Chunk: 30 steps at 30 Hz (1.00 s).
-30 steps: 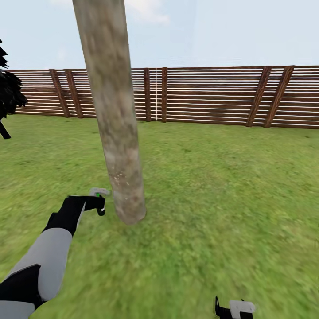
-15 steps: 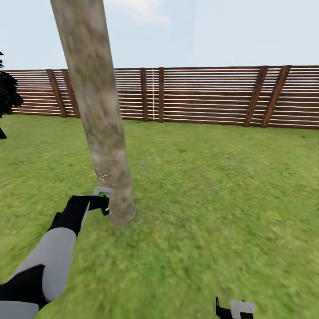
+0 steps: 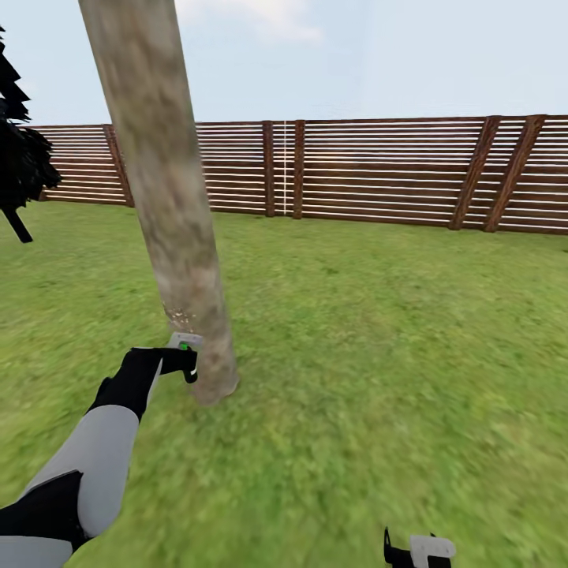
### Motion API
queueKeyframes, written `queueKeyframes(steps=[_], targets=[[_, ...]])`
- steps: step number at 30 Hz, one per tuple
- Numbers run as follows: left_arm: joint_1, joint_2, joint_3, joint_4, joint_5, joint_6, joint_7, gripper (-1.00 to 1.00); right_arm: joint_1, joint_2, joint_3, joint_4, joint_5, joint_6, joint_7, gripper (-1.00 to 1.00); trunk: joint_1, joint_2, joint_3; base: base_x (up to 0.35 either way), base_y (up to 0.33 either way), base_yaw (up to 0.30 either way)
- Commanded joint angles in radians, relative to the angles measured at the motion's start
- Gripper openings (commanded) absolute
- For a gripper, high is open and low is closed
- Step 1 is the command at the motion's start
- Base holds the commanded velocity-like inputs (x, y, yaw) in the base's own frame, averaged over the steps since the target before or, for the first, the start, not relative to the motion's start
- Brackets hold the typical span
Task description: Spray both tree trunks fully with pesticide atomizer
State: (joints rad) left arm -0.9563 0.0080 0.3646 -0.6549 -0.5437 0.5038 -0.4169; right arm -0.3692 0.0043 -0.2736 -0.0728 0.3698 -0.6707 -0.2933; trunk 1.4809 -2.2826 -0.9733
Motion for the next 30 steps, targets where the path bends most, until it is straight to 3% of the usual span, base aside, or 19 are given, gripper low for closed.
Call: queueKeyframes(steps=[1, 13, 19, 20, 24, 25, 28, 29, 30], targets=[[-0.001, -0.001, 0.005, -0.002, -0.01, 0.002, -0.01, -1.0, -0.001, 0.0, -0.004, 0.001, 0.011, -0.001, -0.007, 1.0, 0.0, 0.0, -0.001, 0.211, -0.203, 0.001], [-0.001, 0.001, 0.009, -0.002, -0.012, 0.003, -0.008, -1.0, -0.001, 0.0, -0.004, 0.001, 0.011, 0.0, -0.007, 1.0, 0.0, 0.0, -0.001, 0.023, -0.268, 0.023], [0.005, 0.032, 0.021, 0.007, -0.013, 0.002, 0.042, -1.0, -0.001, 0.0, -0.005, 0.001, 0.011, 0.0, -0.007, 1.0, 0.0, 0.0, -0.001, 0.016, -0.275, 0.265], [0.005, 0.026, 0.021, 0.011, -0.011, 0.001, 0.046, -1.0, -0.001, 0.0, -0.005, 0.001, 0.011, 0.0, -0.007, 1.0, 0.0, 0.0, -0.001, 0.079, -0.275, 0.169], [0.005, -0.046, 0.024, 0.014, -0.013, 0.001, 0.05, -1.0, -0.001, 0.0, -0.006, 0.001, 0.01, 0.0, -0.007, 1.0, 0.0, 0.0, -0.001, 0.109, -0.275, 0.04], [0.005, -0.039, 0.027, 0.014, -0.013, 0.001, 0.05, -1.0, -0.001, 0.0, -0.006, 0.001, 0.01, 0.0, -0.007, 1.0, 0.0, 0.0, -0.001, 0.133, -0.275, 0.004], [0.007, 0.079, 0.077, 0.015, -0.011, -0.001, 0.048, -1.0, -0.001, 0.0, -0.005, 0.001, 0.01, 0.0, -0.007, 1.0, 0.0, 0.0, -0.001, 0.137, -0.275, 0.001], [0.025, 0.091, 0.088, 0.016, -0.011, -0.003, 0.049, -1.0, -0.001, 0.0, -0.006, 0.001, 0.011, 0.0, -0.007, 1.0, 0.0, 0.0, -0.001, 0.139, -0.275, 0.004], [0.04, 0.083, 0.089, 0.019, -0.011, -0.005, 0.05, -1.0, -0.001, 0.0, -0.005, 0.001, 0.011, 0.0, -0.007, 1.0, 0.0, 0.0, -0.001, 0.139, -0.275, 0.097]])
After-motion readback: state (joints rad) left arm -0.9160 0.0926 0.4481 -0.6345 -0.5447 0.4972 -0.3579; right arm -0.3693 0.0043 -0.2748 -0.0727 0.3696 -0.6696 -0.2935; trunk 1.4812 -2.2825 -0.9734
